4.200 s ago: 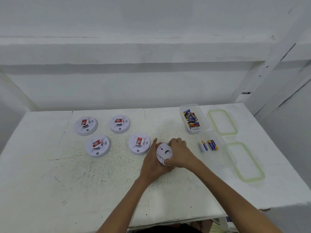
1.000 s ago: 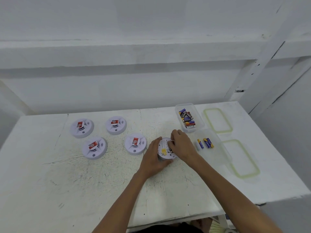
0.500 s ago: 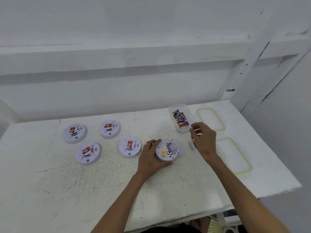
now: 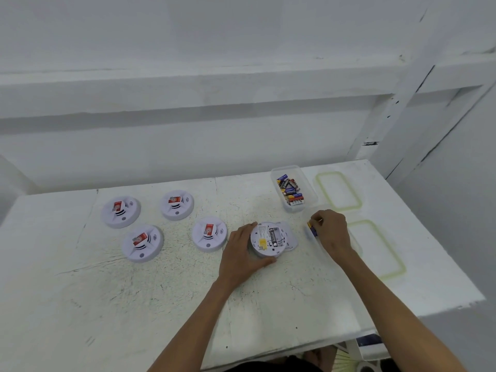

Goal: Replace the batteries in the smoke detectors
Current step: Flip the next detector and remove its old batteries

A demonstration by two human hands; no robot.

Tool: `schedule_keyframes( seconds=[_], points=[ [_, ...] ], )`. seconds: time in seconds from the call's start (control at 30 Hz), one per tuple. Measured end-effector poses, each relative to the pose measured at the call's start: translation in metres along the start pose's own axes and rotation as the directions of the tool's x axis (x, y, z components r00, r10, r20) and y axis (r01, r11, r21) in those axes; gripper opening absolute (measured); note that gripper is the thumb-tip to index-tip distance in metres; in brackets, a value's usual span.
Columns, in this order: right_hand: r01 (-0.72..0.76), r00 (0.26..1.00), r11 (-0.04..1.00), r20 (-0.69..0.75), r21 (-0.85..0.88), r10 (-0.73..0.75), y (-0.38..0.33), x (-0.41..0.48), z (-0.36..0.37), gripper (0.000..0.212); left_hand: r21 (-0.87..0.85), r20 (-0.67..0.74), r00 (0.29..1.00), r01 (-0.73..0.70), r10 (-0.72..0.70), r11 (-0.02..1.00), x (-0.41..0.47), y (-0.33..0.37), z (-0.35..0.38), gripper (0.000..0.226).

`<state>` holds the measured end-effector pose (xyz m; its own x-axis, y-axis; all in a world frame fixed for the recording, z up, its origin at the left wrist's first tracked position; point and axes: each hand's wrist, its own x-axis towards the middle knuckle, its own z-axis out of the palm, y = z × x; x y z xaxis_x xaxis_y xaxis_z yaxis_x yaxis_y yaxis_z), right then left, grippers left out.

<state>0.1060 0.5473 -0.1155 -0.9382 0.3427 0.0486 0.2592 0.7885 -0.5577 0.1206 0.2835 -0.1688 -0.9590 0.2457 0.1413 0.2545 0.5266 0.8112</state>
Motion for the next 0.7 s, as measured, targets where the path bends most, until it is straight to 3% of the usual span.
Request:
schedule_keyframes(
  seconds=[0.17, 0.3, 0.37, 0.47, 0.53, 0.7],
  points=[
    [0.054, 0.996, 0.998, -0.065, -0.027, -0.055, -0.009, -0.007, -0.004, 0.013, 0.0, 0.005, 1.0, -0.016, 0.016, 1.0, -0.001, -0.003, 0.0, 0.103],
    [0.243, 0.962, 0.97, -0.135, 0.026, -0.237, -0.031, -0.016, -0.004, 0.01, -0.013, -0.005, 1.0, -0.017, 0.017, 1.0, 0.0, -0.002, 0.0, 0.102],
    [0.385, 0.923, 0.922, -0.038, 0.048, -0.383, -0.04, -0.02, -0.001, 0.012, -0.019, -0.012, 1.0, -0.018, 0.018, 1.0, 0.0, -0.003, 0.002, 0.102],
    [0.552, 0.811, 0.834, 0.225, 0.012, -0.54, -0.049, -0.028, 0.009, 0.013, -0.009, -0.032, 0.999, -0.031, 0.031, 0.999, 0.001, -0.008, 0.006, 0.104],
    [0.606, 0.755, 0.794, 0.343, -0.041, -0.559, -0.051, -0.03, 0.016, 0.015, -0.005, -0.039, 0.999, -0.038, 0.038, 0.999, 0.001, -0.009, 0.008, 0.105],
    [0.679, 0.685, 0.728, 0.439, -0.094, -0.582, -0.054, -0.02, 0.015, 0.022, -0.019, -0.051, 0.998, -0.031, 0.03, 0.999, 0.003, -0.012, 0.009, 0.105]
  ],
)
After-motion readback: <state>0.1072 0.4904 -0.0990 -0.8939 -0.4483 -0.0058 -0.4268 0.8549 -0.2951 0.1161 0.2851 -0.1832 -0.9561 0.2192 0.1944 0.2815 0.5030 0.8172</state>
